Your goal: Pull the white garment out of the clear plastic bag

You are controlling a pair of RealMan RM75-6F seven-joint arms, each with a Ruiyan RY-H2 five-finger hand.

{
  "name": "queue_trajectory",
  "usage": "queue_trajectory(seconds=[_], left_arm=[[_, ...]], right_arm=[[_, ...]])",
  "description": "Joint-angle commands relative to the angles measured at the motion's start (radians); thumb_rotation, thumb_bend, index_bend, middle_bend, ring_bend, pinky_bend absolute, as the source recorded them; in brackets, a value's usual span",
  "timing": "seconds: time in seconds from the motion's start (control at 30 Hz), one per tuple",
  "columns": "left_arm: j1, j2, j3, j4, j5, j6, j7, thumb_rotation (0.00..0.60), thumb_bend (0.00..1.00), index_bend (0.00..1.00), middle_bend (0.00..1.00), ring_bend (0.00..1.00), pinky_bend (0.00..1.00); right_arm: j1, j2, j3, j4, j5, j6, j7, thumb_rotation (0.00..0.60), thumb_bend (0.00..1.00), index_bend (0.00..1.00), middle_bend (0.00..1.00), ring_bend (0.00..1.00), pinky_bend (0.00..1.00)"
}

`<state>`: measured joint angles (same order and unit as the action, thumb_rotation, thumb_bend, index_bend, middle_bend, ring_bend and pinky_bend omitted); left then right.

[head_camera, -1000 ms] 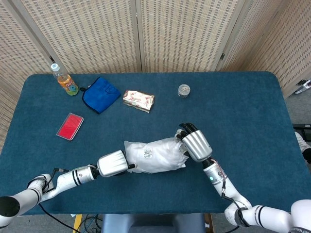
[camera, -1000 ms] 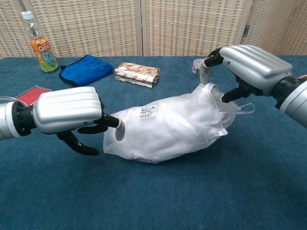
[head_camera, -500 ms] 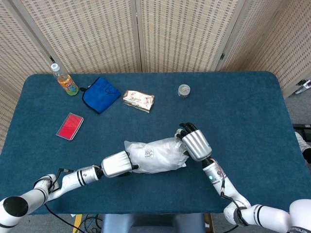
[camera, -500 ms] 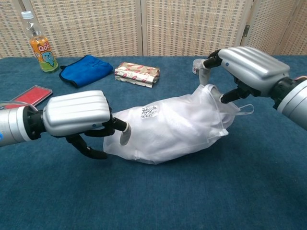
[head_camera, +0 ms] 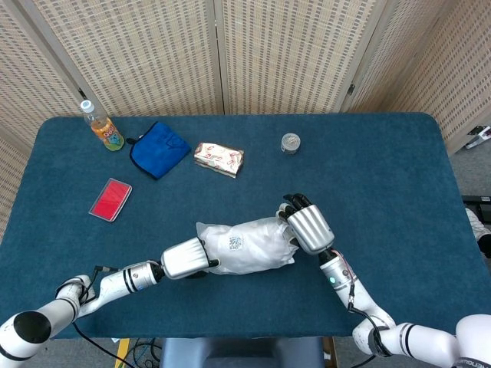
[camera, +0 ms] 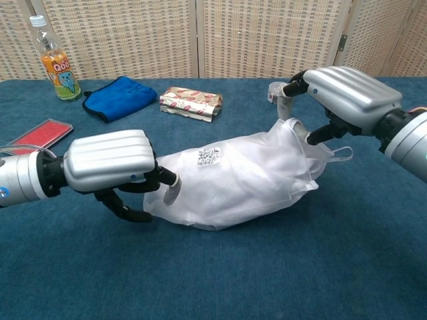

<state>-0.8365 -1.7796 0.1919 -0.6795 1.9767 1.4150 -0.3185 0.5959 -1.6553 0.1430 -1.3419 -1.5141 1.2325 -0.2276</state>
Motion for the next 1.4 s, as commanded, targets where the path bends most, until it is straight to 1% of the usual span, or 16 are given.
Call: queue_trajectory(seconds=[0.03,0.13,0.33,0.5,0.77,0.8,0.93,1.03,1.17,1.4], left_arm=[[0.000,-0.003,0.003,0.007,-0.004,0.002,-0.006,0.600,0.30,0.53,0.93,0.92,0.81],[0.001,-0.005,0.006,0.012,-0.009,0.008,-0.017,0.600,0.33,0.55,0.93,0.93,0.81],[0.008,-0.014,0.011,0.029,-0.018,0.019,-0.039,0.600,0.35,0.59,0.94,0.95,0.81],[0.015,-0.023,0.009,0.041,-0.030,0.036,-0.063,0.600,0.35,0.64,0.99,0.97,0.81],[0.028,-0.020,0.020,0.052,-0.036,0.046,-0.074,0.600,0.36,0.65,1.00,0.98,0.81],[0.030,-0.018,0.021,0.052,-0.038,0.045,-0.074,0.600,0.36,0.65,1.00,0.98,0.81],[0.038,-0.007,0.025,0.047,-0.047,0.039,-0.079,0.600,0.36,0.65,1.00,0.98,0.81],[0.045,0.009,0.027,0.039,-0.055,0.038,-0.084,0.600,0.37,0.65,1.00,0.98,0.81],[0.057,0.032,0.028,0.024,-0.066,0.035,-0.087,0.600,0.38,0.65,1.00,0.98,0.81],[0.073,0.072,0.028,-0.005,-0.088,0.012,-0.075,0.600,0.38,0.65,1.00,0.98,0.81]], right_arm=[[0.001,0.000,0.000,0.000,0.000,0.000,0.001,0.600,0.57,0.85,0.45,0.21,0.25],[0.001,0.001,0.001,0.001,0.001,0.000,0.001,0.600,0.57,0.85,0.45,0.21,0.25],[0.000,0.000,0.002,0.004,0.002,0.002,0.007,0.600,0.57,0.85,0.45,0.21,0.25],[0.000,-0.003,0.002,0.008,0.002,0.005,0.010,0.600,0.57,0.85,0.45,0.21,0.25],[0.001,-0.005,0.001,0.012,0.003,0.003,0.016,0.600,0.57,0.86,0.45,0.21,0.25],[0.002,-0.005,0.002,0.011,0.002,0.003,0.020,0.600,0.58,0.86,0.45,0.22,0.25],[0.003,-0.004,0.001,0.010,-0.011,0.013,0.038,0.600,0.64,0.91,0.47,0.23,0.25],[0.002,0.007,-0.001,0.001,-0.022,0.022,0.058,0.600,0.65,0.94,0.49,0.23,0.25],[-0.003,0.032,-0.002,-0.025,-0.029,0.029,0.092,0.600,0.65,0.94,0.49,0.24,0.25],[-0.015,0.098,-0.004,-0.077,-0.033,0.034,0.145,0.600,0.65,0.96,0.51,0.25,0.25]])
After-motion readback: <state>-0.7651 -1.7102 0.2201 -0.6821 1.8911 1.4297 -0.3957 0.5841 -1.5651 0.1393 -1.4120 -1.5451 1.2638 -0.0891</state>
